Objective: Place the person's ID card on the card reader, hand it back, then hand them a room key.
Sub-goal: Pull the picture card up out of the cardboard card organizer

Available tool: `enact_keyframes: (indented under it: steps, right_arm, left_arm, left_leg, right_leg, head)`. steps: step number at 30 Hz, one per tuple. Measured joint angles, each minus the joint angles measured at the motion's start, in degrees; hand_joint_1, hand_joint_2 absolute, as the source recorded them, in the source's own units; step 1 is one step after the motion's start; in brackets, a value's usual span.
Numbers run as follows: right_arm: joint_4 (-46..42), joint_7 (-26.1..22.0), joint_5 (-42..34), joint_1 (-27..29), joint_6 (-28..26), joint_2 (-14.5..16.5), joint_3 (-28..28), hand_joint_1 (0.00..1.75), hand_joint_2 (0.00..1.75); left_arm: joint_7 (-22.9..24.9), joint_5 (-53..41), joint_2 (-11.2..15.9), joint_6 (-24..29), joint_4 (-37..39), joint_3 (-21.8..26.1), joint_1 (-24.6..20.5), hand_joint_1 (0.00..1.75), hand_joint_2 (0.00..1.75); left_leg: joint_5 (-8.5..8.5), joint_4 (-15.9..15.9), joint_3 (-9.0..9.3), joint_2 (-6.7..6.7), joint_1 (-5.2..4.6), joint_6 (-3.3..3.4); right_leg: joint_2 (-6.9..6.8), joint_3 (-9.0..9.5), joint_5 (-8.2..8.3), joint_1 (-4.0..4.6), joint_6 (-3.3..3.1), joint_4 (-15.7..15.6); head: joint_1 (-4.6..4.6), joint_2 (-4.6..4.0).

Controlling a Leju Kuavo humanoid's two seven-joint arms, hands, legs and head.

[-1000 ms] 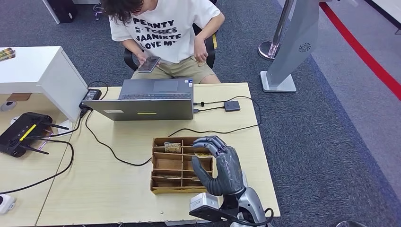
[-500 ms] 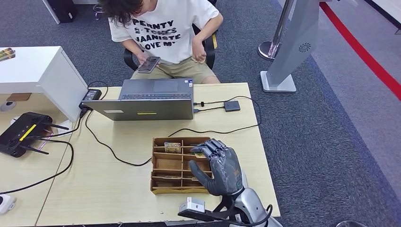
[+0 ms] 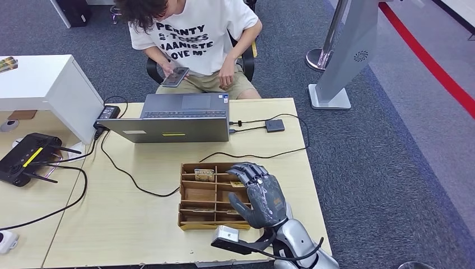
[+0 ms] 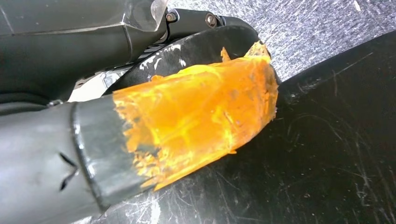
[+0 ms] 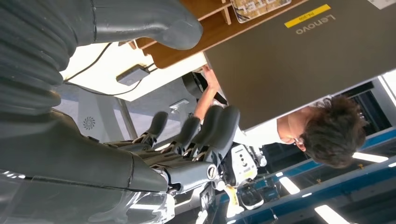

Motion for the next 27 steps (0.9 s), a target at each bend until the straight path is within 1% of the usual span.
enact_keyframes:
  steps: [9,14,23,27]
  right_arm:
    - [1.3,0.7,0.3,0.0,0.2,-0.1,0.2,0.79,1.75]
    - [1.9,0.9,0.6,0.0,0.2,-0.2,0.3,0.69,1.75]
    - [3.2,1.5,1.0,-0.1,0.5,-0.2,0.2,0.71,1.75]
    - [3.9,1.9,1.2,-0.4,0.5,-0.2,0.0,0.68,1.75]
  left_arm:
    - [0.3,0.1,0.0,0.0,0.0,0.0,0.0,0.0,0.0]
    - [0.4,0.1,0.0,0.0,0.0,0.0,0.0,0.0,0.0]
    - [0.5,0.1,0.0,-0.1,0.0,0.0,0.0,0.0,0.0]
    - [0.6,0.0,0.0,-0.1,0.0,0.0,0.0,0.0,0.0]
  left_leg:
    - [0.0,0.0,0.0,0.0,0.0,0.0]
    - [0.0,0.0,0.0,0.0,0.0,0.0]
    - [0.0,0.0,0.0,0.0,0.0,0.0]
    - [0.0,0.0,0.0,0.0,0.0,0.0]
  right_leg:
    - [0.0,0.0,0.0,0.0,0.0,0.0]
    - [0.0,0.0,0.0,0.0,0.0,0.0]
    - [0.0,0.0,0.0,0.0,0.0,0.0]
    - [0.0,0.0,0.0,0.0,0.0,0.0]
  head:
    - [-0.01,0.0]
    - [-0.01,0.0]
    - [-0.01,0.0]
    - [0.0,0.0]
